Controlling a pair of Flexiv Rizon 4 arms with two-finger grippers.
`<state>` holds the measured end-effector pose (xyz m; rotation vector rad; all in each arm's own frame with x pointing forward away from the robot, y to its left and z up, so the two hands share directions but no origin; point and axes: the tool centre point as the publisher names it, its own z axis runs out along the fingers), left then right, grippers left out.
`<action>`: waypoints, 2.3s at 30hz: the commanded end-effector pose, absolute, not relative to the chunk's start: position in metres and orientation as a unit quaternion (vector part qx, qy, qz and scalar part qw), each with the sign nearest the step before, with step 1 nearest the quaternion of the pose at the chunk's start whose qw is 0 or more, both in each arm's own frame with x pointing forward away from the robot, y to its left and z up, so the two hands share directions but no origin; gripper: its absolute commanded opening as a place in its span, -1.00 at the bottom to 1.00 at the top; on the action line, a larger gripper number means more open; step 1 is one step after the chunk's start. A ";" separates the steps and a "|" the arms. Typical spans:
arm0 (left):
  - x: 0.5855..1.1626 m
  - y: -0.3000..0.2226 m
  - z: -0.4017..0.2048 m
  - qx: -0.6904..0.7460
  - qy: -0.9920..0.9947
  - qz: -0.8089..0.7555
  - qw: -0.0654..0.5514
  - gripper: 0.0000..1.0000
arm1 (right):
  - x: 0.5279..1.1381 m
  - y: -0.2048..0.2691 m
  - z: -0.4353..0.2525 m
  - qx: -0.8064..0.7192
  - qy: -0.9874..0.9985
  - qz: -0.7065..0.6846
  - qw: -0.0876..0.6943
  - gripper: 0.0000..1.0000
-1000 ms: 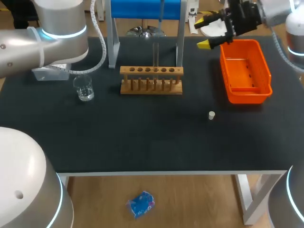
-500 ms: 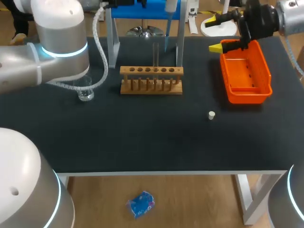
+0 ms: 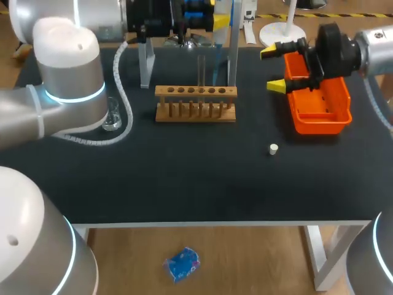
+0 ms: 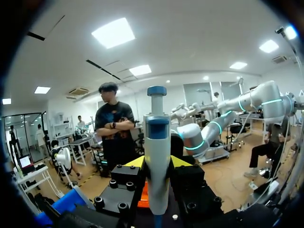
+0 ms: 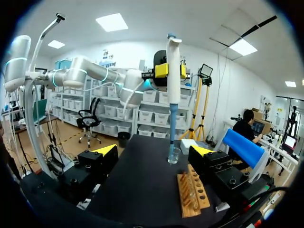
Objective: Invert the test tube, pick up the pipette, mount the tip to pipette, aspirate from beaker and dispense into the tube, eject the tip, return the pipette, and cap with the stopper.
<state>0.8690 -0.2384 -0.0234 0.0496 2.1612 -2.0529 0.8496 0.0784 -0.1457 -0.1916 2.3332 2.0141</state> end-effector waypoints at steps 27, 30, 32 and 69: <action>0.864 -0.242 -0.068 -0.010 0.716 -0.697 0.043 -1.00 | 0.867 0.089 -0.141 -0.043 0.721 0.691 -0.022 1.00; 0.865 -0.244 -0.072 -0.010 0.715 -0.698 0.043 -1.00 | 0.868 0.099 -0.136 -0.049 0.716 0.695 -0.029 1.00; 0.866 -0.246 -0.075 -0.010 0.715 -0.698 0.042 -1.00 | 0.868 0.106 -0.134 -0.048 0.715 0.697 -0.032 1.00; 0.875 -0.247 -0.095 -0.017 0.720 -0.693 0.042 -1.00 | 0.865 0.187 -0.134 -0.070 0.713 0.694 -0.074 1.00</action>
